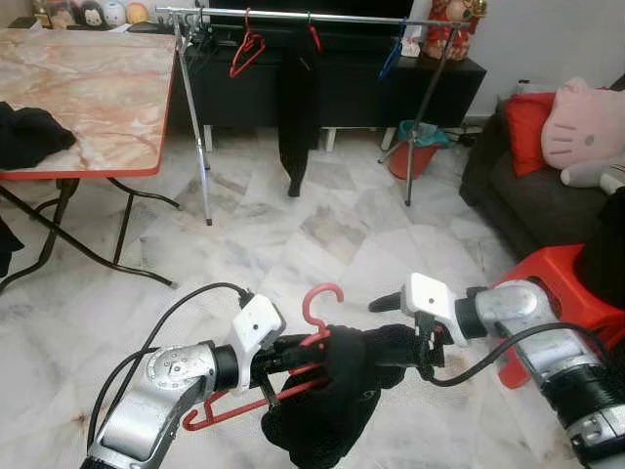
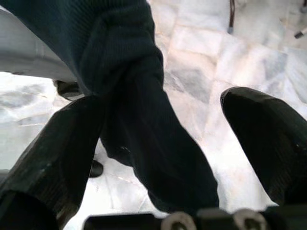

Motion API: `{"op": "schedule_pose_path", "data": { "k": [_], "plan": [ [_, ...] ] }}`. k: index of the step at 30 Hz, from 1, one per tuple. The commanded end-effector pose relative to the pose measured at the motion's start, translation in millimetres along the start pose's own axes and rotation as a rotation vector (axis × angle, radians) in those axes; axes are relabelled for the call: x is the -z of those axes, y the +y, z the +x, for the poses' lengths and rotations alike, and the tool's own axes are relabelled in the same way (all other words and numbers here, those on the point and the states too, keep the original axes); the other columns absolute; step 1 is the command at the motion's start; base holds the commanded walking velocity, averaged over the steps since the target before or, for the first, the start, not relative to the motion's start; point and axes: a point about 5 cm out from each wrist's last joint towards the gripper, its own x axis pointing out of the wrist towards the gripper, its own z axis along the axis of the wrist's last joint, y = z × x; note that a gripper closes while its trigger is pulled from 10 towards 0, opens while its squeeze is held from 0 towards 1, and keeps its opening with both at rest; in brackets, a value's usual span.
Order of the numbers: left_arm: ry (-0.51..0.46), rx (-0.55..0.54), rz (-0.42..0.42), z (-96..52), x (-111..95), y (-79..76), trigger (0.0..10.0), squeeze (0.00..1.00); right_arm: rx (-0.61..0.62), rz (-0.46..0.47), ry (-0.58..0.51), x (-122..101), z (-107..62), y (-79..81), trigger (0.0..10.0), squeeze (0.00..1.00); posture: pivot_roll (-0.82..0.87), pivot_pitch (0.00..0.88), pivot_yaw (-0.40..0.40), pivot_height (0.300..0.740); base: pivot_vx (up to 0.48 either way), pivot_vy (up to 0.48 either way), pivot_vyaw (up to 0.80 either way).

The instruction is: Hang hanger

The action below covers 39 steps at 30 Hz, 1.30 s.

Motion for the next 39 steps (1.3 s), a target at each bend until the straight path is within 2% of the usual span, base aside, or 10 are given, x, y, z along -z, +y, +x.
{"op": "schedule_pose_path", "data": {
  "k": [1, 25, 26, 27, 28, 29, 39],
  "plan": [
    [-0.046, 0.045, 0.026, 4.0, -11.3, -7.1, 10.0, 0.0, -0.006, -0.013, -0.02, -2.5, -1.6, -0.7, 10.0, 0.0, 0.09, 0.054, -0.142, 0.74, 0.0, 0.0, 0.0],
    [-0.051, 0.081, 0.034, 11.3, -15.4, -11.5, 10.0, 0.0, -0.11, 0.0, -0.02, 6.8, 17.5, 12.1, 10.0, 0.0, 0.1, 0.053, -0.145, 0.74, 0.0, 0.0, 0.0],
    [-0.052, 0.082, 0.034, 11.6, -15.4, -11.7, 10.0, 0.0, -0.114, 0.003, -0.021, 6.9, 18.1, 12.6, 9.1, 0.0, 0.1, 0.053, -0.145, 0.74, 0.0, 0.0, 0.0],
    [-0.053, 0.083, 0.034, 12.0, -15.5, -12.2, 10.0, 0.0, -0.114, 0.003, -0.025, 6.7, 19.2, 12.9, 4.0, 0.0, 0.1, 0.053, -0.145, 0.74, 0.0, 0.0, 0.0],
    [-0.053, 0.083, 0.034, 12.1, -15.6, -12.2, 10.0, 0.0, -0.113, 0.003, -0.026, 6.6, 19.4, 12.9, 4.0, 0.0, 0.1, 0.053, -0.145, 0.74, 0.0, 0.0, 0.0],
    [-0.053, 0.083, 0.034, 12.2, -15.6, -12.4, 10.0, 0.0, -0.113, 0.006, -0.029, 6.6, 19.5, 12.8, 0.0, 0.0, 0.1, 0.052, -0.145, 0.74, 0.0, 0.0, 0.0],
    [-0.054, 0.083, 0.033, 13.3, -15.2, -12.5, 10.0, 0.0, -0.112, 0.011, -0.02, 7.3, 21.2, 11.7, 0.0, 0.0, 0.1, 0.052, -0.147, 0.74, 0.0, 0.0, 0.0]
  ]
}}
